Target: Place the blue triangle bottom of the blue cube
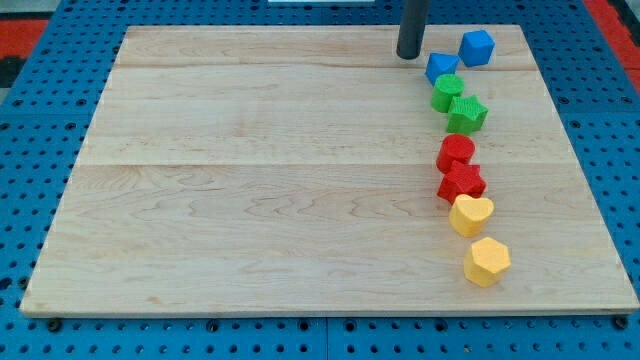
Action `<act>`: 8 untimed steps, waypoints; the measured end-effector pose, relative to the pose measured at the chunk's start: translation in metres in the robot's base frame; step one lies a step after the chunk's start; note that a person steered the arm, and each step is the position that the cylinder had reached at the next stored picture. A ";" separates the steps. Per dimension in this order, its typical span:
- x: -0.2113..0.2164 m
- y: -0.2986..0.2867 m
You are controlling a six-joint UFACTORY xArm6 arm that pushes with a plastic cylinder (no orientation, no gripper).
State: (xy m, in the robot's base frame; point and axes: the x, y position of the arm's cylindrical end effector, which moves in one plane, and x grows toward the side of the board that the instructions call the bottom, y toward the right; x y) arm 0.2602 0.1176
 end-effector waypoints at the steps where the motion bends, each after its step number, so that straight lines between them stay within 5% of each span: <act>1: 0.039 -0.005; 8: 0.039 0.053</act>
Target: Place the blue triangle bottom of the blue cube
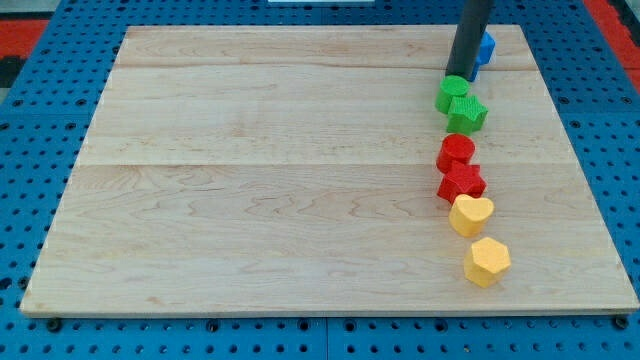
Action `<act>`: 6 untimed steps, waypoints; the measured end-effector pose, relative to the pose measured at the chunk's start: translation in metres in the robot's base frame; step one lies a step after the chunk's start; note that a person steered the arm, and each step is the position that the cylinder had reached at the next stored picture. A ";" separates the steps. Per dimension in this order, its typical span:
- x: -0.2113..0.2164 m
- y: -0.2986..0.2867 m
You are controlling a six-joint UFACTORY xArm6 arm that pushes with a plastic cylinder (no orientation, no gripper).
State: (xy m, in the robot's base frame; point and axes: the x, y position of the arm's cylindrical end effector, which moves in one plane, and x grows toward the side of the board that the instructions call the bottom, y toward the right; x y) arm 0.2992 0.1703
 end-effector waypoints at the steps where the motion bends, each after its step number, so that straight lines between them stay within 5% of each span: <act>1: -0.017 -0.033; 6: -0.036 -0.011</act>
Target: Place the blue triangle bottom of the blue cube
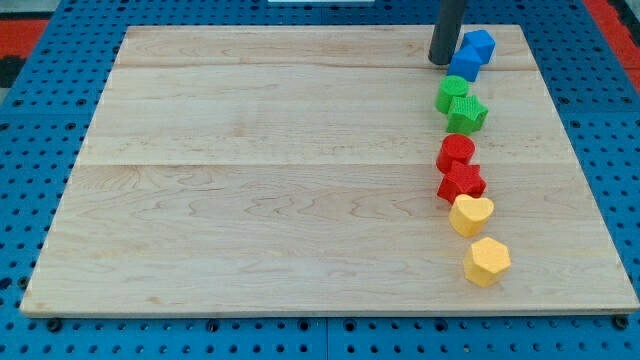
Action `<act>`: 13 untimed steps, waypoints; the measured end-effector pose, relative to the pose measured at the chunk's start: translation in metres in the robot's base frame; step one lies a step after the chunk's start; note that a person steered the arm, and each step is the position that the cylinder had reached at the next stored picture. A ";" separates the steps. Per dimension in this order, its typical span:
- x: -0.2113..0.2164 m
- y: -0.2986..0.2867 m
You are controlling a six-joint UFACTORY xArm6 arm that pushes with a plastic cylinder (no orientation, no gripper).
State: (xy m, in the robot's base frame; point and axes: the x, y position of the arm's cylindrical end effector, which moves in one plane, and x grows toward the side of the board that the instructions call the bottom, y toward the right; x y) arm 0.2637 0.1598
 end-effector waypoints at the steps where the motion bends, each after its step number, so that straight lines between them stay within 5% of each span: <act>1: 0.000 0.004; 13: 0.029 0.028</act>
State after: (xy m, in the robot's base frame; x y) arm 0.2932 0.1873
